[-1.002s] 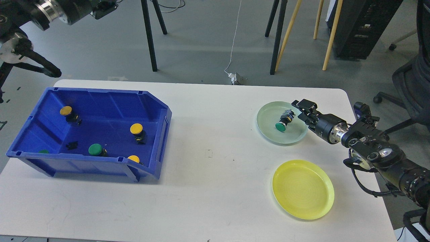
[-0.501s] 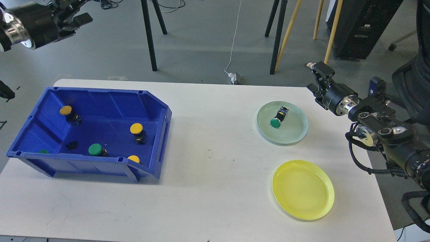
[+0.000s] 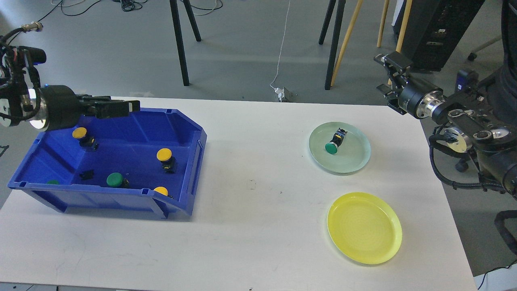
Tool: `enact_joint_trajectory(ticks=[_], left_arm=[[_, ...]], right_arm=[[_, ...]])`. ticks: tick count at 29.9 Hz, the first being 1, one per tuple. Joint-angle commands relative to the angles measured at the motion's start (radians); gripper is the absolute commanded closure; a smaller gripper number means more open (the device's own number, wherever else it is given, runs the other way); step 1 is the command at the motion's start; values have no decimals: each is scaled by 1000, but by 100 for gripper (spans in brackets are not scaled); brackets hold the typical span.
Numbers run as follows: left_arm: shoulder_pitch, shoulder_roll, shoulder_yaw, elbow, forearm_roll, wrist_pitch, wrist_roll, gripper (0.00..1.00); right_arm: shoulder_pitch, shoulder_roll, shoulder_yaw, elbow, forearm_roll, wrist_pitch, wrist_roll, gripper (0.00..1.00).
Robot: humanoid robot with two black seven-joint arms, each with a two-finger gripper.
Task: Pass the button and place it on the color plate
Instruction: 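Withdraw the right gripper and move the left gripper into the bin, then grasp another black button in the bin with the left gripper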
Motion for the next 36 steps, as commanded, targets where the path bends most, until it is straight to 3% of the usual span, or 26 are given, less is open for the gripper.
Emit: enact_joint_trajectory(ticks=[1,10,13,27,36], left_arm=[[12,-76,87,42,73,0,-1,2],[29,-303,188,287,173,0,-5,2],[31,-349,190,341,173,0,-23,2],[25,-434,187,393,165,0,-23,2],[-1,-506,187,496,165,0,-25,2]], right_arm=[[3,-15,-1,2,0,1,-9,1],[11,-28,-7,1,-2,4,-23,1],[12,-28,-8,-2,-3,4,-24,1],[6,-25,-13,-2,-5,1,-38,1],[8,-24,-15,-1,-5,1,-38,1]])
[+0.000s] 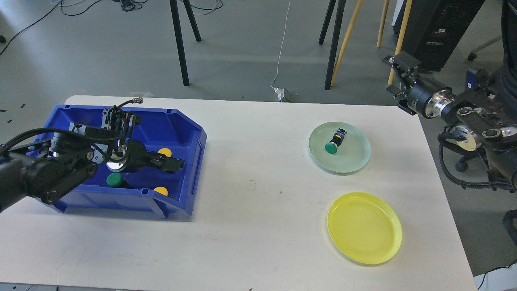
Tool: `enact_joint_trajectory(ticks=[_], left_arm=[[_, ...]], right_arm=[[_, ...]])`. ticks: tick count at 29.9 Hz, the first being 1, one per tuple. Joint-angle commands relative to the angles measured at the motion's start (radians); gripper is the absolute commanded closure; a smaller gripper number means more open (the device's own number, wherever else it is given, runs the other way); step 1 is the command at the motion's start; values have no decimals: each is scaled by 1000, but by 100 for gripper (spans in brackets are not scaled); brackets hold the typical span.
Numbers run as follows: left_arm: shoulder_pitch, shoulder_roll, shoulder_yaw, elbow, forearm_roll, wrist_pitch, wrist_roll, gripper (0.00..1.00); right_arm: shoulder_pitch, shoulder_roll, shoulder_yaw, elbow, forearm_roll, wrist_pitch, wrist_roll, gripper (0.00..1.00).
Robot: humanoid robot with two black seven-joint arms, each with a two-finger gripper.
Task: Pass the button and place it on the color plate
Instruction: 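Grasp another black button in the bin with the left gripper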
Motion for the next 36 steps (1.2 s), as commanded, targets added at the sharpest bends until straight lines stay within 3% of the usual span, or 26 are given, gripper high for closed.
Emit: enact_joint_trajectory(ticks=[1,5,11,16,22,28,36], left_arm=[[-8,-29,2,20,-2,0,-1,2],[-10,-51,2,43,3,0,-1,3],[-8,-54,5,48,9,0,-3,19],[-11,-51,5,48,11,0,-11,45],[-13,-45,6,48,9,0,-12,66],[-14,-43,5,48,6,0,-14,72],[-25,-22,3,34,4,0,-32,71]], right_arm=[[1,2,0,0,0,0,0,1],[1,2,0,0,0,0,0,1],[1,5,0,0,0,0,0,1],[0,6,-1,0,0,-1,0,1],[0,9,-2,2,0,-3,0,1],[1,9,-2,2,-1,-6,0,1],[12,9,-2,2,-1,-6,0,1]])
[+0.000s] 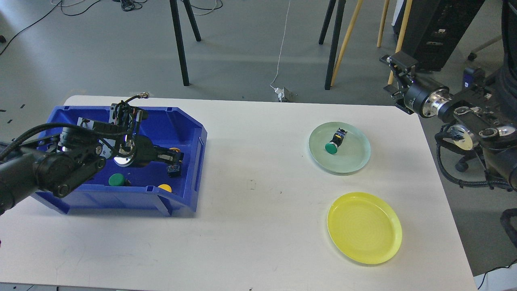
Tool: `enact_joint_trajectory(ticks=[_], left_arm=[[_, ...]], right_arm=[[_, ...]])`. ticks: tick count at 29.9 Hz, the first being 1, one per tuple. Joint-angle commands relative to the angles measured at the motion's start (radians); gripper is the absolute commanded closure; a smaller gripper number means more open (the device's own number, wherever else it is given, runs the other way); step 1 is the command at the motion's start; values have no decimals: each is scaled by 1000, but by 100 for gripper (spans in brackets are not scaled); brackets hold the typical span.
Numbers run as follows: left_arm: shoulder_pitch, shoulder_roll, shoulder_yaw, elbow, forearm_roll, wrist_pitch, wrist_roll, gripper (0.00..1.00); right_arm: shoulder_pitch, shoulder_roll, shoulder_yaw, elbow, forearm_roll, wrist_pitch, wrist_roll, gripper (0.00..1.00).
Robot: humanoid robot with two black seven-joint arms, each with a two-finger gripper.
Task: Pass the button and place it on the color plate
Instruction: 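Grasp another black button in the bin with the left gripper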
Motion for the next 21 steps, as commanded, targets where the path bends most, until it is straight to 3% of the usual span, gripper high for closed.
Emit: enact_joint_trajectory(ticks=[1,9,18,21], left_arm=[[-1,20,0,-2,0,0,-7,69],[-3,26,2,-1,0,0,-4,20],[13,91,2,-24,0,0,-5,14],[10,114,-1,-25,-6,0,-7,14]], right_arm=[[3,0,0,0,0,0,0,1],[4,0,0,0,0,0,0,1],[4,-8,-56,6,-5,12,-12,1],[3,-9,-97,9,3,66,-28,1]])
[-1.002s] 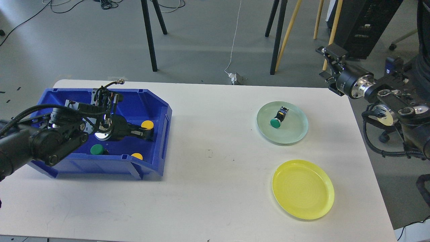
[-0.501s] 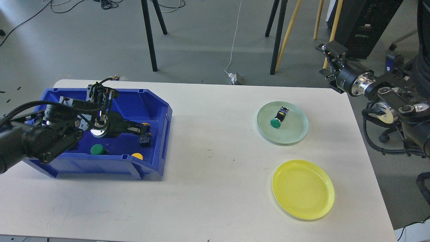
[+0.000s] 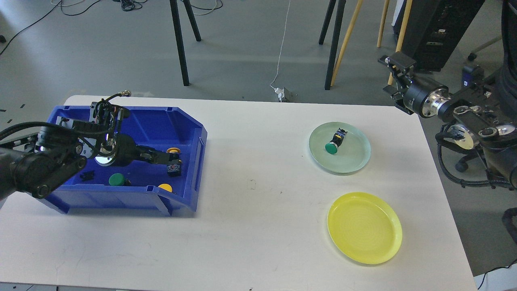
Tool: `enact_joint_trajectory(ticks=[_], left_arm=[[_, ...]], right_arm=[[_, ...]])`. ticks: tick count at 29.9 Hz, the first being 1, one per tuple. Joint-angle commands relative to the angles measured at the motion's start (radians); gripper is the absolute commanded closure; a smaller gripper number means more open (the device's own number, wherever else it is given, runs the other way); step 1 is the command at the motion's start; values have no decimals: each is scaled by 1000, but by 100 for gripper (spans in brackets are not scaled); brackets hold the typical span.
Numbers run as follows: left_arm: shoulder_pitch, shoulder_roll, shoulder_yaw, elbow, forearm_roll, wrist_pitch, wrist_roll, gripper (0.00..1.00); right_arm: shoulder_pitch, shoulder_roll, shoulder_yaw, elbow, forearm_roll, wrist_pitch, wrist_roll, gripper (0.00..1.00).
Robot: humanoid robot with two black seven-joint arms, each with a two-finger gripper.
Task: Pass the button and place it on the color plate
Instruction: 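Grasp another black button in the bin with the left gripper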
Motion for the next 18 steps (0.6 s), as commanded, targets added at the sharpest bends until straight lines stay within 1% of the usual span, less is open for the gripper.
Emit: enact_joint_trajectory(ticks=[1,4,7,11,14,18], left_arm=[[-2,26,-3,-3,-7,0,-3,14],[-2,37,-8,-2,-9,0,-13,14],[-3,51,-12,-3,-9,0,-19,14],[-6,49,-14,-3,-10,0,-19,14],[-5,41,-12,-9,-9,0,-17,14],[1,51,-5,-83,-9,8,-11,14]], right_arm=[[-4,-2,-40,3,6,72,-18,1],[-13,-3,-40,8,6,120,-33,1],[-24,-11,-43,10,8,120,-35,1],[-24,-75,-46,22,8,120,-33,1],[-27,-132,-48,91,6,120,-33,1],[-38,-276,-49,265,3,120,-36,1]])
